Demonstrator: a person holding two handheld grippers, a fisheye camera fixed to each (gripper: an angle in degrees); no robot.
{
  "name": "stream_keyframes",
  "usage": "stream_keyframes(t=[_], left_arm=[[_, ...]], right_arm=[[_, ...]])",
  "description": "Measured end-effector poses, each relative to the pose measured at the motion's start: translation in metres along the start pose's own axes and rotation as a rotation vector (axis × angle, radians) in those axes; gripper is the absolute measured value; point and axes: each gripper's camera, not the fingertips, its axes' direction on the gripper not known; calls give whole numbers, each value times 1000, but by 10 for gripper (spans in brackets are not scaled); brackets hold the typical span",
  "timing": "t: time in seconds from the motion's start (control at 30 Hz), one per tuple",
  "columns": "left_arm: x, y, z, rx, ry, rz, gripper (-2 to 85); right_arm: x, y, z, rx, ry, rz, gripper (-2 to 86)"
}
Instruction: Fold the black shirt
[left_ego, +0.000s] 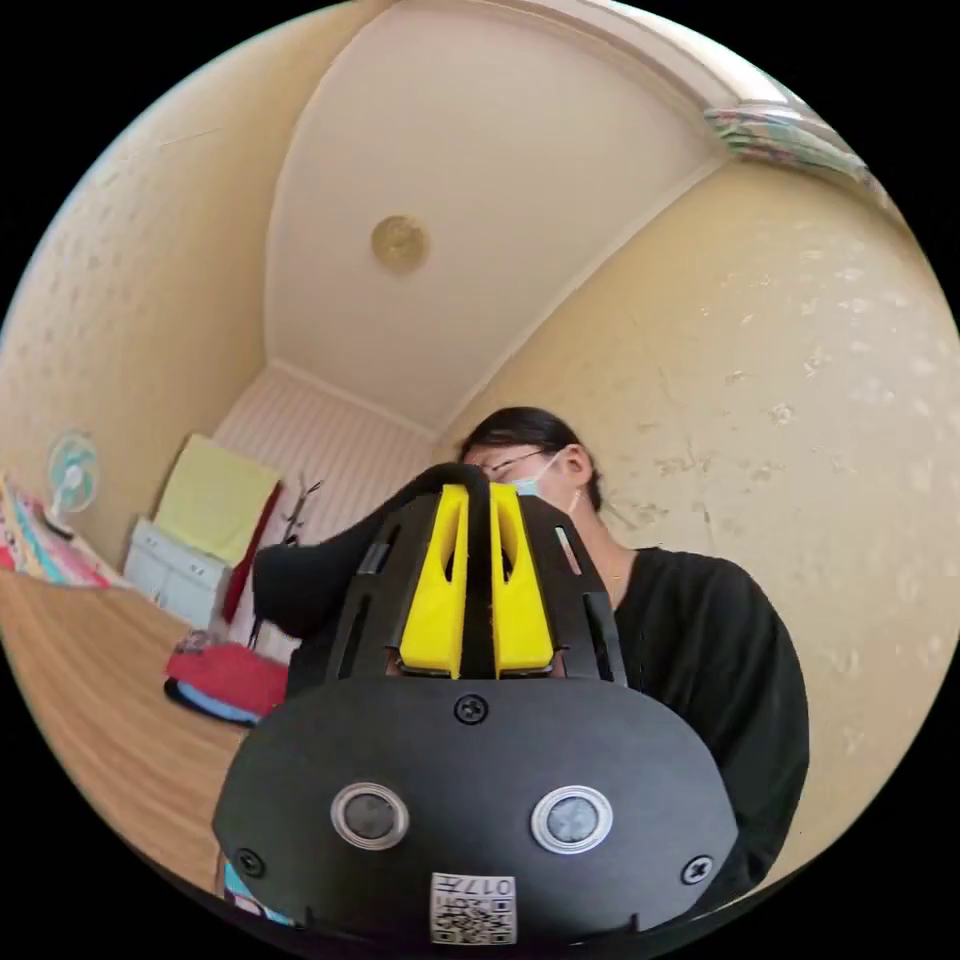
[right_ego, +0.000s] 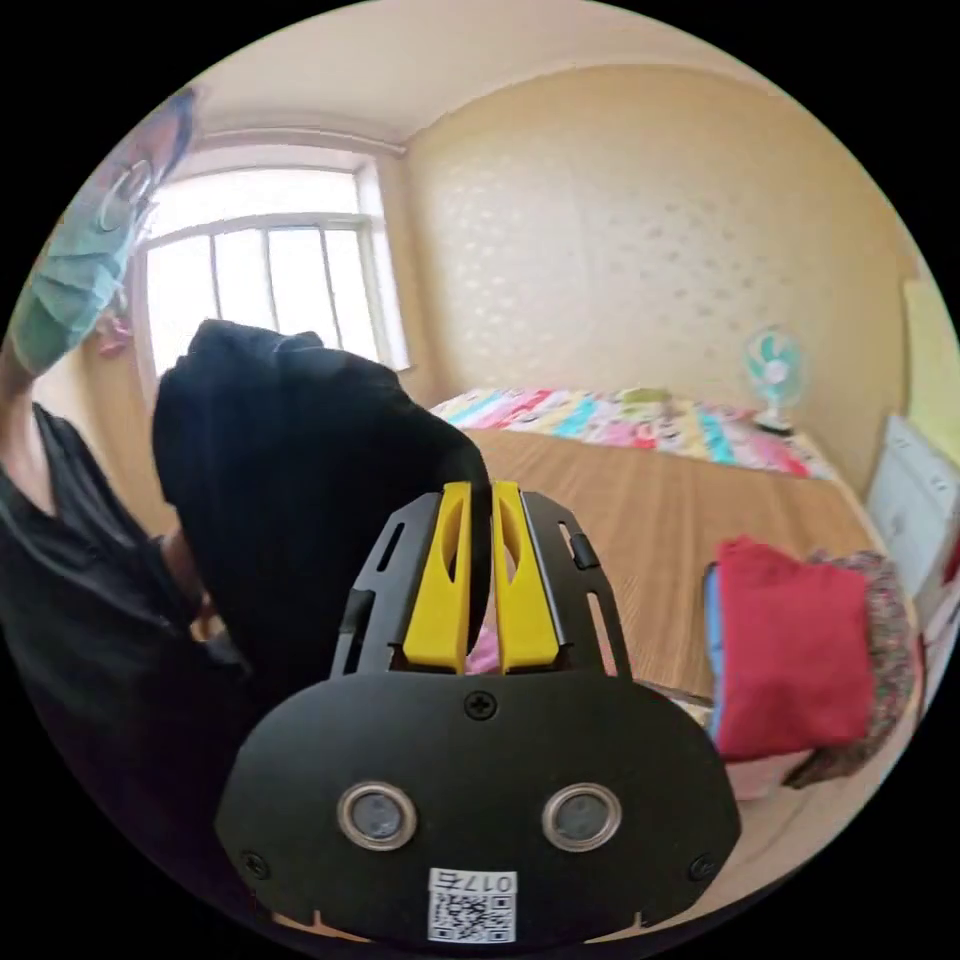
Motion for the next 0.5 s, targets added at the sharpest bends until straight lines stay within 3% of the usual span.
stream_keyframes(t=[0.1, 0.23, 0.4, 0.5], left_arm=[[20, -1, 20, -44, -309, 34, 39], [50, -9, 65, -141, -508, 121, 38], [71, -25, 95, -94, -667, 203, 37], [68, -45, 111, -51, -700, 202, 36]], right_arm=[[-52, -27, -36, 184, 284, -5, 35], [-89, -40, -72, 383, 407, 2, 35], [-101, -45, -109, 596, 244, 145, 35], [-97, -66, -103, 539, 127, 225, 36]])
